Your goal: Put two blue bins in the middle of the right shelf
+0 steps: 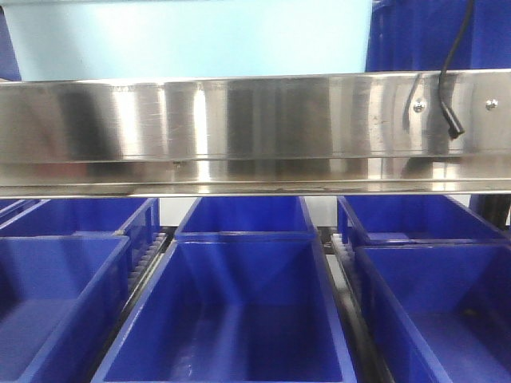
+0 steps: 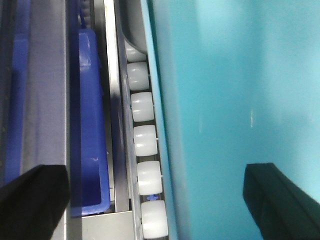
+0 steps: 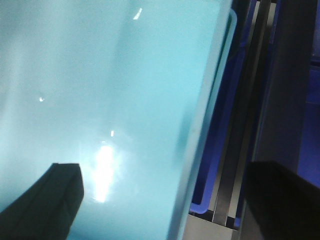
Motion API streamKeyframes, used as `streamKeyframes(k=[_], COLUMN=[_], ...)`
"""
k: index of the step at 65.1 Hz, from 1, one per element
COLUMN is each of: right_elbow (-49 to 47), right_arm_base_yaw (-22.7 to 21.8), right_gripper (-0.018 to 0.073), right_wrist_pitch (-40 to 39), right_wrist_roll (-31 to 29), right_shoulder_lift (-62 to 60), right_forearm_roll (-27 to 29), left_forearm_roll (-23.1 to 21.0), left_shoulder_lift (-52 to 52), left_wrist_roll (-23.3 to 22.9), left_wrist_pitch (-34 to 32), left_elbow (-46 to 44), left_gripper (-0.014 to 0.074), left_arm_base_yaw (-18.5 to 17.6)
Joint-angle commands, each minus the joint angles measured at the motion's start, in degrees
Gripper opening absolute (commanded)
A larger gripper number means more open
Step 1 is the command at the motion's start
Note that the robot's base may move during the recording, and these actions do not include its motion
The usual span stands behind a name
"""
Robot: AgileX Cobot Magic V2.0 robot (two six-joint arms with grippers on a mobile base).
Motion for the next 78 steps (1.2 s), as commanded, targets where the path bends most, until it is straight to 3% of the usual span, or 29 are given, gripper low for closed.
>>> streamKeyframes(k=[1,36,42,47,51,54,60,65,66,78], right_elbow=[0.12,0.38,2.15,3.7,4.35,4.84,5.13,5.13,5.13,5.13], right_arm_base_yaw=[0.04,0.73,1.3,1.3,1.3,1.3,1.3,1.3,1.3,1.3], right_gripper=[0.0558,0.0556,0.0499,0.0365,0.0218,0.0092,-0.0172,-0.0153,-0.0153,-0.0154], right_wrist_pitch=[-0.21,-0.21,-0.21,-0.21,-0.21,-0.21,-0.21,-0.21,-0.21,-0.21], right_wrist_roll=[-0.59,-0.59,-0.59,-0.59,-0.59,-0.59,-0.59,-0.59,-0.59,-0.59], right_shoulder_lift=[-1.3,2.95,2.95,2.95,2.95,2.95,2.95,2.95,2.95,2.95], right_forearm_roll=[0.29,0.59,0.59,0.59,0.44,0.18,0.05,-0.09,-0.09,-0.09], left_forearm_roll=[0.23,0.57,0.57,0.3,-0.61,-0.61,-1.41,-2.87,-3.18,-5.16], left_shoulder_lift=[-1.61,-1.22,-1.22,-1.22,-1.22,-1.22,-1.22,-1.22,-1.22,-1.33], left_wrist_roll=[0.08,0.08,0.08,0.08,0.08,0.08,0.08,0.08,0.08,0.08], left_wrist_pitch=[-0.19,-0.19,-0.19,-0.19,-0.19,-0.19,-0.19,-0.19,-0.19,-0.19], left_elbow=[-0.02,7.21,7.37,7.37,7.37,7.37,7.37,7.37,7.37,7.16], left_gripper=[0.0608,0.0608,0.0607,0.0576,0.0509,0.0411,0.0151,-0.0093,-0.0109,-0.0111], left_arm_base_yaw=[-0.24,-0.24,-0.24,-0.24,-0.24,-0.24,-0.24,-0.24,-0.24,-0.37])
